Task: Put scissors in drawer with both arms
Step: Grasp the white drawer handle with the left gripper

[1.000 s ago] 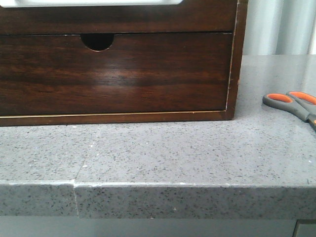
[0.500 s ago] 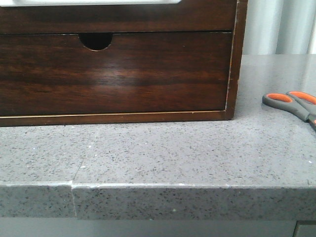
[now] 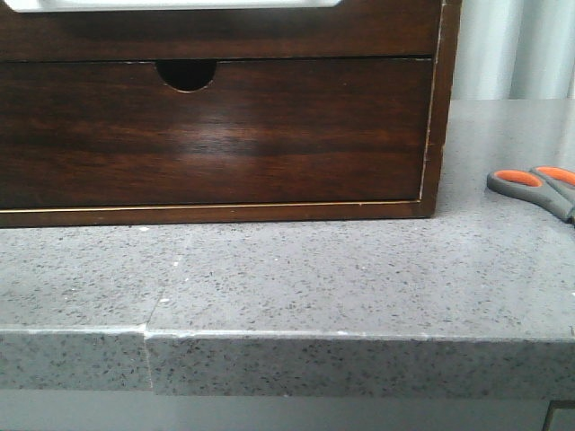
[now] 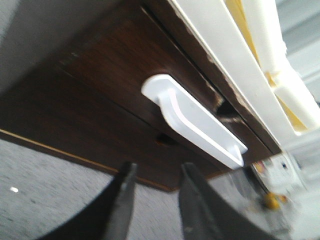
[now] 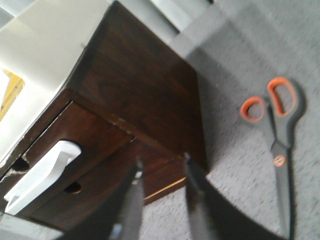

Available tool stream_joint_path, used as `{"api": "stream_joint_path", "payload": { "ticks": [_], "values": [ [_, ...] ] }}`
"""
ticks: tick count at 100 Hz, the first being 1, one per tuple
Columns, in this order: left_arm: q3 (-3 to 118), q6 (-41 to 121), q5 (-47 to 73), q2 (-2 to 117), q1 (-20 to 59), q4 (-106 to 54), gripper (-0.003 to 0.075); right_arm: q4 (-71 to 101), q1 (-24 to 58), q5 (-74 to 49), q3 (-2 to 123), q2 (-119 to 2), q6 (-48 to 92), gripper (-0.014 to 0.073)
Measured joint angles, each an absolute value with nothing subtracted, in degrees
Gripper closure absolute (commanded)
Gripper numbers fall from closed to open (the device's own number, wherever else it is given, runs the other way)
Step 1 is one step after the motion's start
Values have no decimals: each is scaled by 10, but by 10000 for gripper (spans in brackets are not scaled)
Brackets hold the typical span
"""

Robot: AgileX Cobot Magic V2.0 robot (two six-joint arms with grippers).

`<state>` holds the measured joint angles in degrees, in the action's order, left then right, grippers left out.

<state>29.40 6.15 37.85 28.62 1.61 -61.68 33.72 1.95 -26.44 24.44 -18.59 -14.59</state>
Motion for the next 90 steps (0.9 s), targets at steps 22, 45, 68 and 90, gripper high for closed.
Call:
{"api": "stream_joint_path", "payload": {
  "ticks": [22,45,68,90],
  "values": [
    [331,116,425,415,53,-758,371,345,19,-280,248,-214,-146,127],
    [362,164,425,516,77,-884,370,340,19,-280,248,-215,-146,127],
    [368,181,422,590,107,-950,372,338,19,-284,248,-215,-146,127],
    [375,191,421,637,110,-1002,373,334,19,-293,248,-215,-146,127]
  ]
}}
